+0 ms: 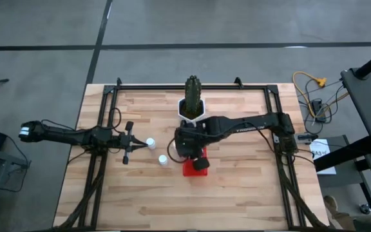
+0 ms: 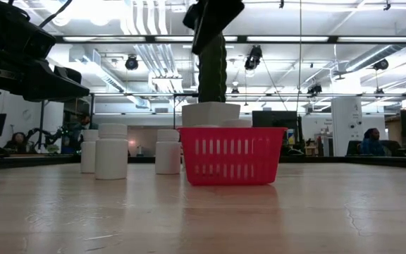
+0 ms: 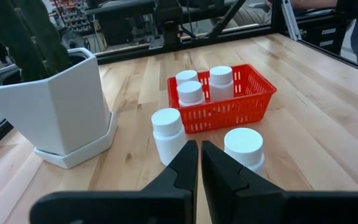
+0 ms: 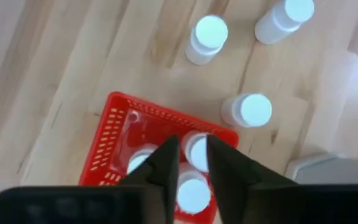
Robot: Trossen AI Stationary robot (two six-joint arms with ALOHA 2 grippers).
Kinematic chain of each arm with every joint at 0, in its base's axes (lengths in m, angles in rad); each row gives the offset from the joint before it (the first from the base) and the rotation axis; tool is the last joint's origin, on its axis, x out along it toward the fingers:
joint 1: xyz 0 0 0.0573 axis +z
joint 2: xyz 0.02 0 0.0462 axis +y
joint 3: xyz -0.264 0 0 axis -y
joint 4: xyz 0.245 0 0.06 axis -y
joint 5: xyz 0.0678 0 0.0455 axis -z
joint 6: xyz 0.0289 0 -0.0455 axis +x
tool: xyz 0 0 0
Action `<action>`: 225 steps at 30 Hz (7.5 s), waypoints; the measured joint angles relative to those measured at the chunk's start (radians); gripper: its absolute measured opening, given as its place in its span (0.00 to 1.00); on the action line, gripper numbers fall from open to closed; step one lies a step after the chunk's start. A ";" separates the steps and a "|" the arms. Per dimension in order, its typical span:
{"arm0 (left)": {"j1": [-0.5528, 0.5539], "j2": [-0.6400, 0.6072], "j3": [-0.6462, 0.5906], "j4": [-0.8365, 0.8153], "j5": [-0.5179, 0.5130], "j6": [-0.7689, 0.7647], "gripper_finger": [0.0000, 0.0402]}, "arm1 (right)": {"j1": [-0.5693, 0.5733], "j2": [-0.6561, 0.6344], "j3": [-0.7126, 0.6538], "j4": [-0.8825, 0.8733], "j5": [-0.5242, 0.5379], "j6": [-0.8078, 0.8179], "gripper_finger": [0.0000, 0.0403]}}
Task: Pick and place pill bottles into a basket
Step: Put the white pill bottle into the red bin
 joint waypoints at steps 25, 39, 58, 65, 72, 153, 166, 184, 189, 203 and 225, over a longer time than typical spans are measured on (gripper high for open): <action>0.000 -0.003 0.000 0.001 0.001 0.000 0.01 | 0.148 -0.707 -0.983 0.859 0.276 0.155 0.02; 0.000 -0.002 0.000 0.087 0.001 0.000 0.01 | 0.148 -1.213 -1.431 1.117 0.276 0.122 0.02; 0.000 0.004 0.000 0.191 0.001 -0.001 0.01 | 0.149 -1.506 -1.840 1.469 0.269 0.042 0.02; 0.000 0.005 0.000 0.188 0.001 -0.003 0.01 | 0.149 -1.601 -1.883 1.428 0.268 0.016 0.02; 0.000 0.005 0.000 0.192 0.001 -0.003 0.01 | 0.149 -1.681 -1.895 1.347 0.268 -0.026 0.02; 0.027 1.013 0.968 -0.505 0.093 -0.052 0.65 | 0.148 -1.862 -1.896 1.002 0.318 0.088 0.02; 0.082 1.011 0.973 -0.563 0.070 -0.038 0.81 | 0.148 -1.863 -1.896 1.004 0.318 0.085 0.02; 0.128 1.107 0.944 -0.493 0.060 -0.026 0.81 | 0.148 -1.862 -1.895 0.999 0.319 0.094 0.02; 0.128 1.178 0.963 -0.496 0.080 -0.023 0.81 | 0.148 -1.862 -1.895 0.999 0.321 0.101 0.02; 0.128 1.221 0.973 -0.463 0.108 -0.025 0.81 | 0.148 -1.862 -1.895 0.999 0.320 0.102 0.02; 0.128 1.222 0.957 -0.414 0.107 -0.027 0.81 | 0.148 -1.862 -1.895 0.997 0.319 0.102 0.02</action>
